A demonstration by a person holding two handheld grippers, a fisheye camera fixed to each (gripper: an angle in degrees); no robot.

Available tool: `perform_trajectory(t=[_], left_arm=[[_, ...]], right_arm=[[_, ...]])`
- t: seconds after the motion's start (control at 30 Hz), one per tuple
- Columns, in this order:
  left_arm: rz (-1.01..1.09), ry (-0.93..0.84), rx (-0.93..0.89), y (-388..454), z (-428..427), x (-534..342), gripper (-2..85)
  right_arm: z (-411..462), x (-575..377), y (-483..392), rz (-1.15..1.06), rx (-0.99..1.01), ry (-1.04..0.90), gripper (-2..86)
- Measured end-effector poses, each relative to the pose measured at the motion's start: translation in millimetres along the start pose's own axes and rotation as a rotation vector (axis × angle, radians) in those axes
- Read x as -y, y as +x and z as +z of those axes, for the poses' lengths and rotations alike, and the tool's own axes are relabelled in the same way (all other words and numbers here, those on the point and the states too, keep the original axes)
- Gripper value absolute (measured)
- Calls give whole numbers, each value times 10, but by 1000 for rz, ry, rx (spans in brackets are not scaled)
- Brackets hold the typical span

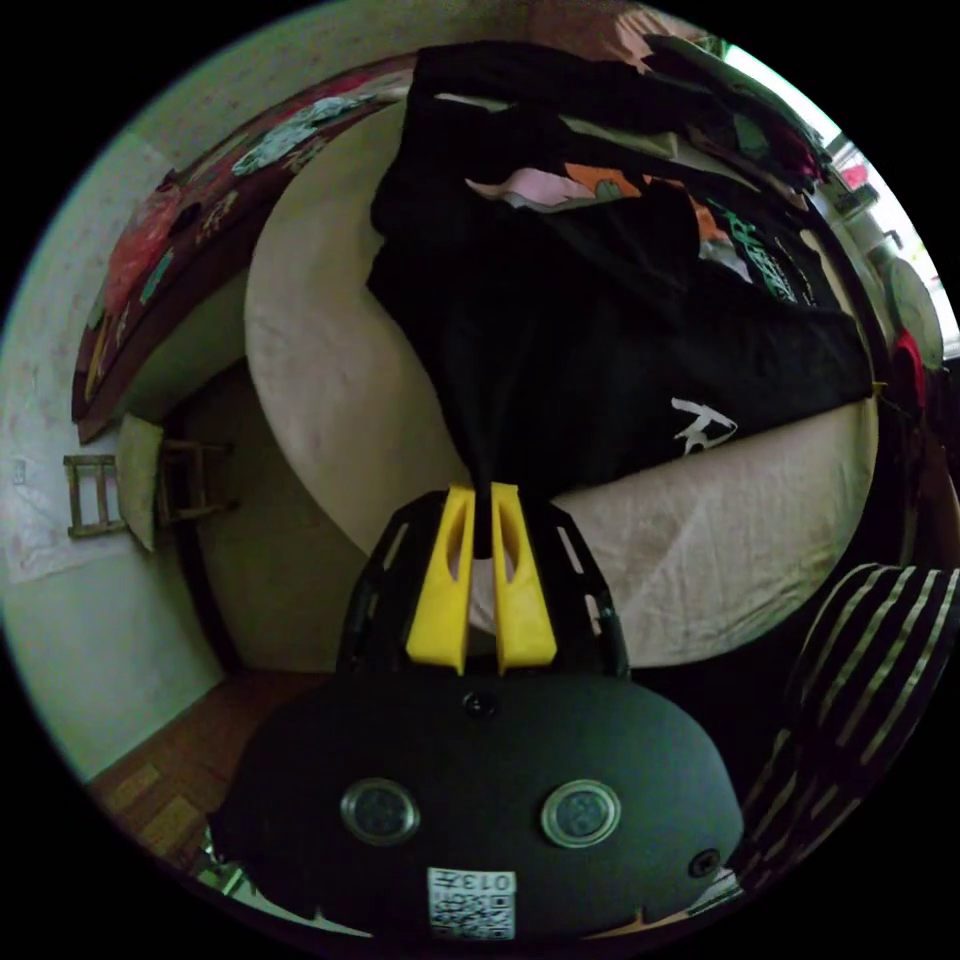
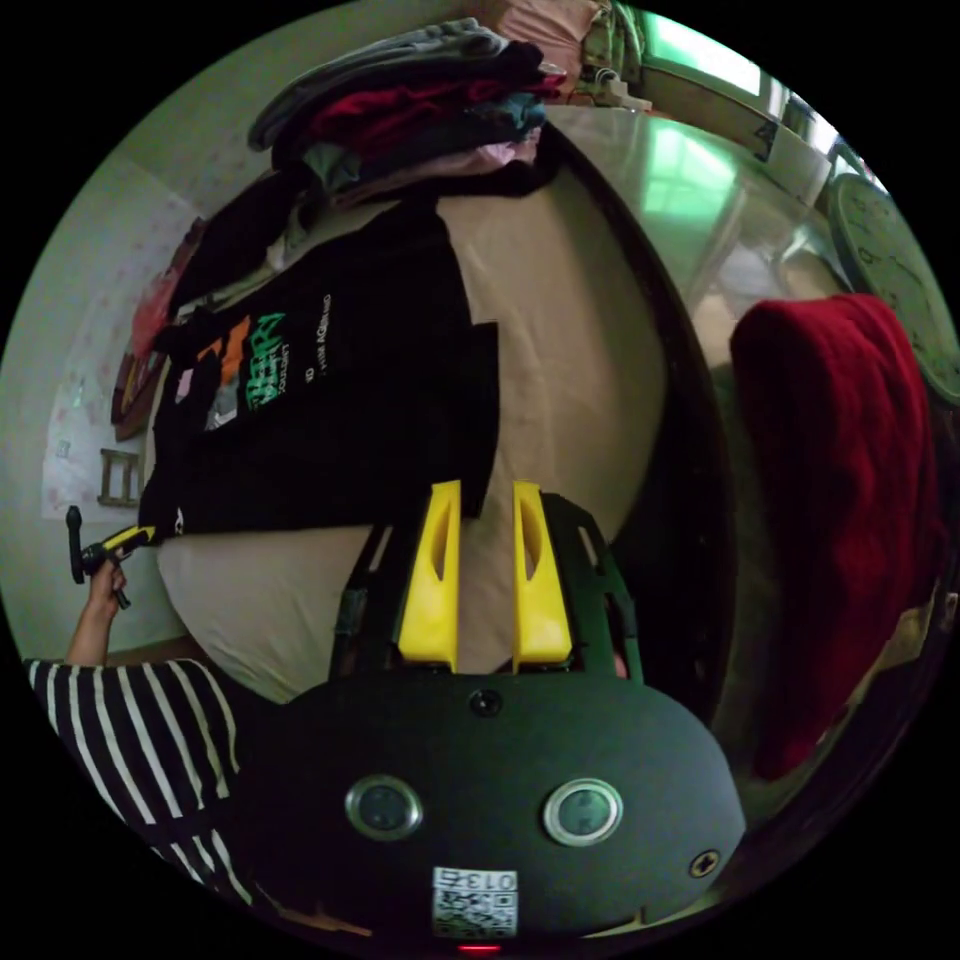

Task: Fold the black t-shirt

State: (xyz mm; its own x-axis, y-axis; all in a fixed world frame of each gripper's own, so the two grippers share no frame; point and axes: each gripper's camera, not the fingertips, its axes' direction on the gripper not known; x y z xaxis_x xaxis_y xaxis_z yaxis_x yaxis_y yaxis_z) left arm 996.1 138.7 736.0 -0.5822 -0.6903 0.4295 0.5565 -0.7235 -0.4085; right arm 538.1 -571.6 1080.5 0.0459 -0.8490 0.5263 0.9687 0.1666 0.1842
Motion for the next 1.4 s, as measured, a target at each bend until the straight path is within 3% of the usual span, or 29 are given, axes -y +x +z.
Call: perform_trajectory(t=[0.4,0.67,0.93,1.07,1.27,1.33,1.4], left_arm=[[11,6,-25,-74,-146,18,9],[48,-16,-32,-88,-144,94,9],[91,-22,-132,-225,-216,58,9],[96,-13,-162,-237,-267,18,8],[103,-80,-142,-176,-136,-73,9],[57,-102,-170,-170,22,-63,11],[47,-94,-133,-136,52,-68,13]], right_arm=[[7,93,339,-52,116,-24,89],[24,218,371,-107,80,-92,29],[-163,343,500,-228,199,-155,17],[-252,346,342,-291,130,-210,10],[-106,150,134,-325,-275,-356,4],[-55,120,124,-303,-244,-377,4],[-173,111,-43,-297,-231,-282,5]])
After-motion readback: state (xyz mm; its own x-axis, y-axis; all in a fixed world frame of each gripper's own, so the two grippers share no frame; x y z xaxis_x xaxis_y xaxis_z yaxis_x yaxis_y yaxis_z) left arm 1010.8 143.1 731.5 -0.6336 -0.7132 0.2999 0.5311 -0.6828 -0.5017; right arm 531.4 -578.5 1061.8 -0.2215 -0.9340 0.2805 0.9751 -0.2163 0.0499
